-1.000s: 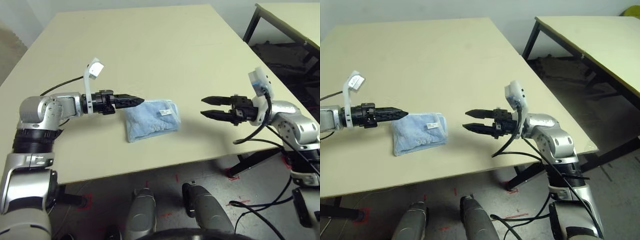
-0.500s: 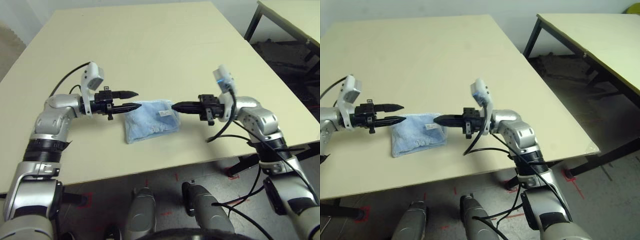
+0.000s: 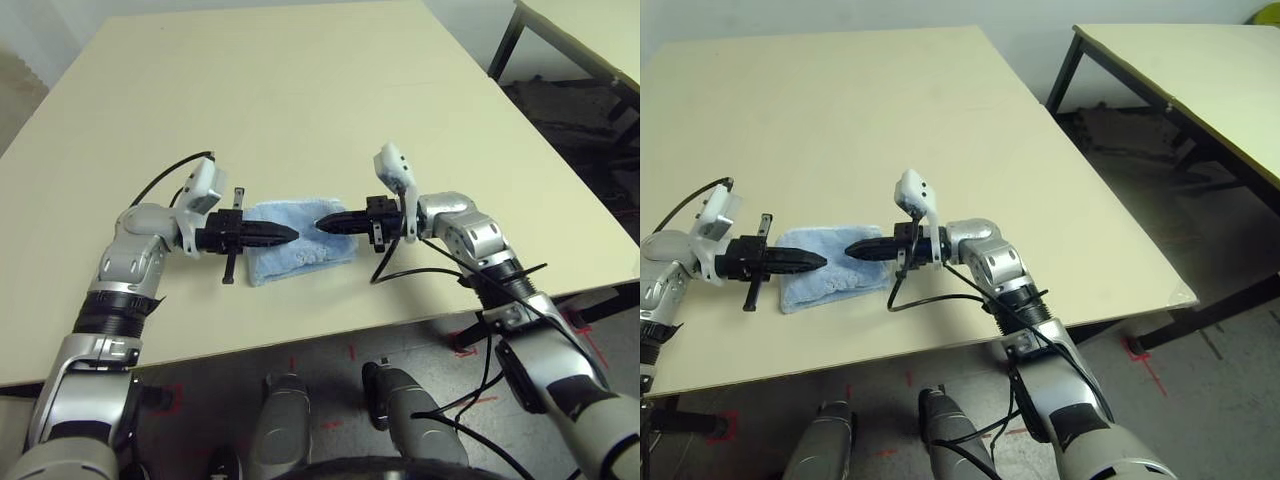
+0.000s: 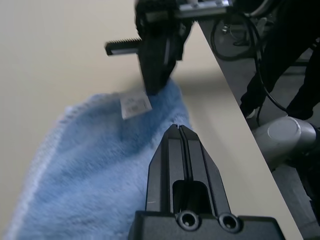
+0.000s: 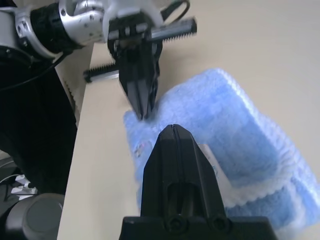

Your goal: Fold the towel and set it aside.

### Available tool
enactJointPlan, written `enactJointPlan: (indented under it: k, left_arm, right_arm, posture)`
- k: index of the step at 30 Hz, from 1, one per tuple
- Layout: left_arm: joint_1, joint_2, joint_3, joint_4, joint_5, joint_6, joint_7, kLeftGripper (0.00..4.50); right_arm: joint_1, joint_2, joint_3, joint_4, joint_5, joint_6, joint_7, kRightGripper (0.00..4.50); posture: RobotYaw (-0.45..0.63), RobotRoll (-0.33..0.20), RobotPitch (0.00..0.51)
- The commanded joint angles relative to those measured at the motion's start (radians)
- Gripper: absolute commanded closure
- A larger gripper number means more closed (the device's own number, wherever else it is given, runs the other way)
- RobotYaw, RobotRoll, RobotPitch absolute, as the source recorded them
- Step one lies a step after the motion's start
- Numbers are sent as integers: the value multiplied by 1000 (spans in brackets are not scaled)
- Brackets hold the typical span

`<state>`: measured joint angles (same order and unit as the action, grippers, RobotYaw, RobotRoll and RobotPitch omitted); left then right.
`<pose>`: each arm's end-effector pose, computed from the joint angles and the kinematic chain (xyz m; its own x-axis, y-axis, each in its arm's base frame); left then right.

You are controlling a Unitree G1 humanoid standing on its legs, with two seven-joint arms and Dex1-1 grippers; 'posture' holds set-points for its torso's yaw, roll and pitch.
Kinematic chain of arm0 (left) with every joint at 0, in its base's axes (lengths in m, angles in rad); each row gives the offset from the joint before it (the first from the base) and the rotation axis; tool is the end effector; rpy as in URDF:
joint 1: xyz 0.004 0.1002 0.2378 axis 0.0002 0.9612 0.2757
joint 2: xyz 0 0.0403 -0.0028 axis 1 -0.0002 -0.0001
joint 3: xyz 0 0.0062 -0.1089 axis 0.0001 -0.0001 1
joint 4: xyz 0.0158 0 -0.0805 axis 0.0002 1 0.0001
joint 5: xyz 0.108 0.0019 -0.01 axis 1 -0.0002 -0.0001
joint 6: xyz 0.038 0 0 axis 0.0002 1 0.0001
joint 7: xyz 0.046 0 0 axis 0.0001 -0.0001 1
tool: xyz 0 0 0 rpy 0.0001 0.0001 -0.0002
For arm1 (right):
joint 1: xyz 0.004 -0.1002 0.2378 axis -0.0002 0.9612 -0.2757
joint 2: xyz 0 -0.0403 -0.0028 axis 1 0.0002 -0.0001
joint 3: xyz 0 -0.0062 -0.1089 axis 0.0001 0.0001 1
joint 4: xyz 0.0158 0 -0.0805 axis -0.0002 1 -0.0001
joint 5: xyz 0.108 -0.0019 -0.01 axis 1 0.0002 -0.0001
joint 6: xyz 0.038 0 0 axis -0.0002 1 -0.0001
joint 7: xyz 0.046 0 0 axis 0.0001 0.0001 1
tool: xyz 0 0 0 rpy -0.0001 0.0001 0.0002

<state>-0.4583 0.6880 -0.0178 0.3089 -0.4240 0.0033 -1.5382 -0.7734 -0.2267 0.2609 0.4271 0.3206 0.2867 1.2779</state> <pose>0.2893 0.2765 0.1469 0.1308 -0.9656 -0.2247 0.9775 0.0878 0.1920 0.3371 -0.1073 0.1425 -0.0329 0.9931 -0.1126 -0.9995 -0.0324 0.0066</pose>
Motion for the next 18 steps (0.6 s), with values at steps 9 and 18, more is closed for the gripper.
enactJointPlan:
  k: [9, 18]
  left_arm:
    - [98, -11, -10, -19, 55, -64, 63, 4457]
    - [137, -16, 2, -7, 61, -86, 103, 4457]
  right_arm:
    - [10, 10, 63, 87, -86, -72, 68, 4500]
    - [33, -40, 66, 164, -153, -148, 82, 4500]
  posture:
    - [40, 0, 164]
    - [46, 0, 167]
